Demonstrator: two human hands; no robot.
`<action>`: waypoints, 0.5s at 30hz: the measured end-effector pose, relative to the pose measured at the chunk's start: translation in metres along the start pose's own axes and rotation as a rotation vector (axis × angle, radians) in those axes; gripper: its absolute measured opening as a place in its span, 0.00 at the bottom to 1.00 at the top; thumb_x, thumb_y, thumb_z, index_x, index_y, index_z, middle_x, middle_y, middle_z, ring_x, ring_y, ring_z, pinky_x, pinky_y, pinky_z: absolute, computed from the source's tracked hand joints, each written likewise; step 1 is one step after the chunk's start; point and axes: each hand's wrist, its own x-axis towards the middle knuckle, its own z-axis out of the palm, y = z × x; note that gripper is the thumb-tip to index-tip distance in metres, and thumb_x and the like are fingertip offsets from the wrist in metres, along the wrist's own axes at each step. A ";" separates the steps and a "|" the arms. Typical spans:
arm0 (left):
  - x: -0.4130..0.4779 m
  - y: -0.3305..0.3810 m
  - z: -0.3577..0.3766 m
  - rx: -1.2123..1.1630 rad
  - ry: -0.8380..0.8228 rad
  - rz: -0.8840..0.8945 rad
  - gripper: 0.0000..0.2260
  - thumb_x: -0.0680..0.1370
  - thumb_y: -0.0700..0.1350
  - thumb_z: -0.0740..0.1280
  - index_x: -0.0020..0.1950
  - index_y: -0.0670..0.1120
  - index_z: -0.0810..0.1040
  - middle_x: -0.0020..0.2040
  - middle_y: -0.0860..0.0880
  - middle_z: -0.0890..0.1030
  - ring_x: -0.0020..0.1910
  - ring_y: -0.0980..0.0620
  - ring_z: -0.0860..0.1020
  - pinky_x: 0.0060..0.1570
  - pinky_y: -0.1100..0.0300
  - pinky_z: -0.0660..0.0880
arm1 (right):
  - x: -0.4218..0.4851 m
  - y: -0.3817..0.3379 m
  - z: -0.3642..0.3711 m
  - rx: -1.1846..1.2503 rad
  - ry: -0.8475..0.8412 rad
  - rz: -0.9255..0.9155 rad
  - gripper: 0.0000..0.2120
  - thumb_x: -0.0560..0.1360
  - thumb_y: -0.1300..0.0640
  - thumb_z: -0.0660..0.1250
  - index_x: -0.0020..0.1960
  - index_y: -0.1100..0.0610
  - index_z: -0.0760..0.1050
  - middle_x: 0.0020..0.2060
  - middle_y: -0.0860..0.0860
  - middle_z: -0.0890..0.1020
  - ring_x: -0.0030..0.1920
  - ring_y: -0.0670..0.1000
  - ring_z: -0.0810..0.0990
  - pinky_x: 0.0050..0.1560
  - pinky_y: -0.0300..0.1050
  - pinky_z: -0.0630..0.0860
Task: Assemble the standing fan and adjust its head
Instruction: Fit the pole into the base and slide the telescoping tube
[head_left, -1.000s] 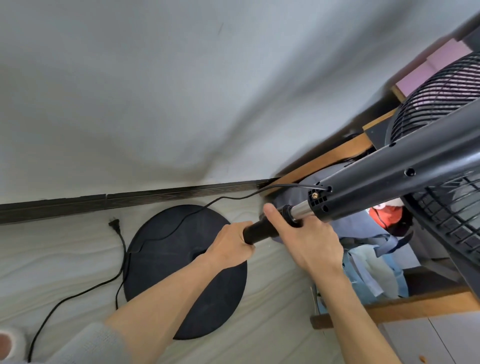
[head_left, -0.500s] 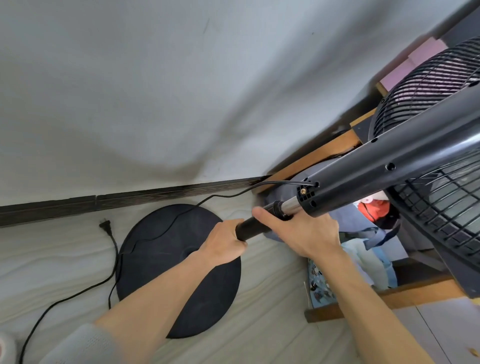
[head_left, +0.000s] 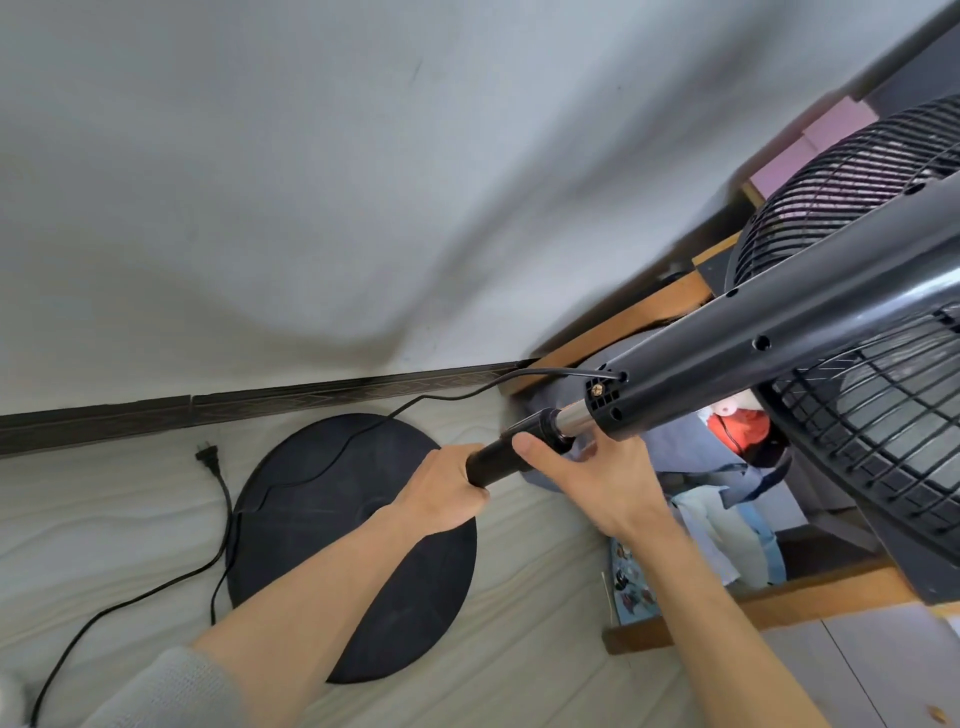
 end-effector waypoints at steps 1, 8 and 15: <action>0.000 0.000 0.001 -0.004 -0.008 0.001 0.12 0.68 0.38 0.66 0.48 0.49 0.80 0.40 0.46 0.83 0.41 0.45 0.81 0.40 0.48 0.78 | -0.003 -0.003 0.005 0.048 0.081 0.039 0.18 0.65 0.31 0.74 0.38 0.44 0.74 0.31 0.40 0.76 0.36 0.41 0.76 0.41 0.38 0.71; 0.003 -0.001 -0.005 -0.015 0.000 -0.006 0.09 0.69 0.37 0.66 0.46 0.47 0.79 0.39 0.46 0.82 0.40 0.44 0.80 0.36 0.54 0.72 | -0.006 -0.016 0.016 0.142 0.112 0.084 0.11 0.69 0.43 0.76 0.39 0.45 0.76 0.37 0.43 0.82 0.42 0.42 0.80 0.42 0.30 0.73; 0.000 0.002 -0.001 -0.004 -0.023 -0.008 0.10 0.68 0.38 0.66 0.48 0.48 0.79 0.40 0.45 0.82 0.39 0.43 0.80 0.36 0.54 0.72 | -0.011 -0.006 0.018 0.302 0.040 0.192 0.19 0.67 0.40 0.77 0.53 0.44 0.77 0.48 0.40 0.83 0.50 0.38 0.79 0.48 0.30 0.72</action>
